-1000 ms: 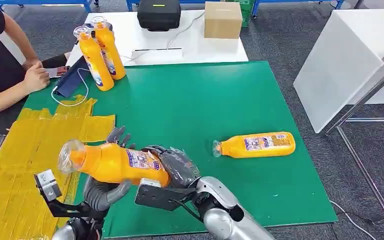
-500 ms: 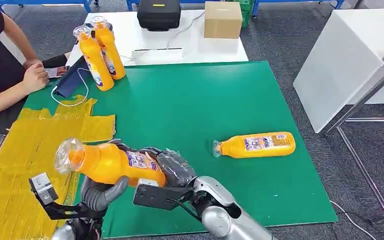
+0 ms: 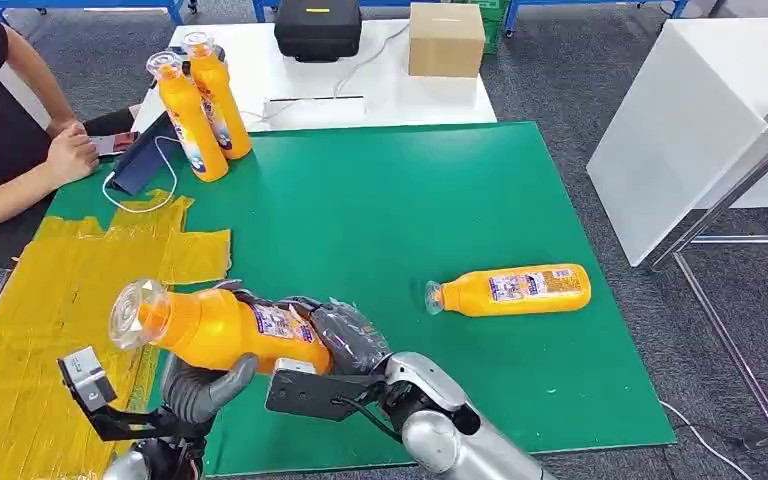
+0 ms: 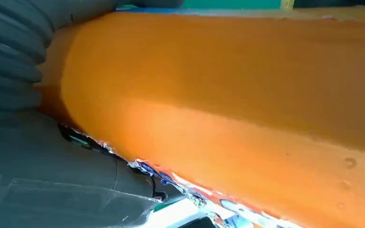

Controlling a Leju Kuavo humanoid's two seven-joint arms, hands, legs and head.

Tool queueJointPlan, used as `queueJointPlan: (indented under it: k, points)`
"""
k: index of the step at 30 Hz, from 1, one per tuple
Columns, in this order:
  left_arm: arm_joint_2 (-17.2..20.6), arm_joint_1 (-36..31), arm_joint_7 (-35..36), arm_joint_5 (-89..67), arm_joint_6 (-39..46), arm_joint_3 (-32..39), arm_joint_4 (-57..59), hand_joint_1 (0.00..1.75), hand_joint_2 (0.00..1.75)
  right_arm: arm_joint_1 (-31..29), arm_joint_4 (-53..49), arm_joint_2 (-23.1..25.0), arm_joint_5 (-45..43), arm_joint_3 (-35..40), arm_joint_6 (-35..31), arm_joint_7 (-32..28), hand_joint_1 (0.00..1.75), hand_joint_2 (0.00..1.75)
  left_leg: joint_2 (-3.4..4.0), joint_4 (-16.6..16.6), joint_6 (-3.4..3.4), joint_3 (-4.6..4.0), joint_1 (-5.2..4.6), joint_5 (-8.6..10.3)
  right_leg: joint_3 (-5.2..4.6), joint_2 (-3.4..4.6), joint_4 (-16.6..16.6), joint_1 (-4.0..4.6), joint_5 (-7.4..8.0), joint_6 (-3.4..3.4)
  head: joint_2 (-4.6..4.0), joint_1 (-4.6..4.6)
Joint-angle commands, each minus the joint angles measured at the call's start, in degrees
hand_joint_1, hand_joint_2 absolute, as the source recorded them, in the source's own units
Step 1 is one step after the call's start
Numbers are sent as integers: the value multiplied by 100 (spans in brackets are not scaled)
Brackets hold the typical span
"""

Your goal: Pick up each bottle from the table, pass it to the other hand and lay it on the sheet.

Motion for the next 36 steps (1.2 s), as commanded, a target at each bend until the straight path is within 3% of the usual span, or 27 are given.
queueJointPlan:
  k: [1,2,3,6,8,13,21,30,31,36]
  points:
    - [50,-97,-78,-571,337,35,86,175,175,59,120,-308,875,52,-433,207,0,175,-5,-8,-4,21,2,-6,23,-13,-9,3,-7,1,0,0]
    - [68,-90,-105,-823,476,119,89,175,175,107,-25,-391,1236,-19,-566,277,0,175,-7,-8,-5,26,4,-8,30,-17,-11,5,-10,0,0,-2]
    - [107,-70,-149,-1111,618,210,121,175,175,197,-267,-563,1394,-142,-621,401,0,0,-12,-7,-3,20,2,-5,24,-19,-9,3,-9,1,0,0]
    - [277,-142,-483,-3214,1742,723,391,175,175,582,-1002,-945,1828,-811,-640,553,0,0,-18,-6,-2,15,2,-5,21,-25,-9,3,-10,2,0,0]
    - [448,-287,-451,-3970,2044,1119,686,175,175,650,-1296,-1162,2088,-1199,-564,591,0,0,-22,-8,-2,15,-2,-3,21,-28,-7,-1,-10,1,0,0]
    - [968,-433,-487,-6075,3142,1776,1409,175,175,582,-1488,-1607,1922,-2281,-263,366,0,0,-13,-6,-5,15,-3,-2,17,-22,-5,-2,-7,-2,0,0]
    - [1480,-268,-6,-7954,3691,1777,2008,175,175,1117,-1906,-2274,1745,-3397,-29,95,0,0,-19,-8,-2,19,-5,-6,21,-25,-6,-4,-13,3,0,-2]
    - [1513,-300,47,-8020,3706,1721,2058,175,175,1094,-1907,-2262,1734,-3376,8,83,0,0,-2,-5,-5,17,-2,-10,16,-13,-4,-1,-10,-2,2,0]
    - [1623,-328,185,-8319,3624,1616,2177,175,175,1107,-1914,-2374,1723,-3426,57,121,0,175,0,-5,-5,12,-2,-8,10,-10,-4,-1,-7,-2,0,0]
    - [1946,-758,326,-8651,3282,1130,3256,175,175,799,-1511,-2765,1150,-3909,555,223,0,175,-13,-6,-5,17,-5,-5,16,-24,-5,-4,-10,0,0,-2]
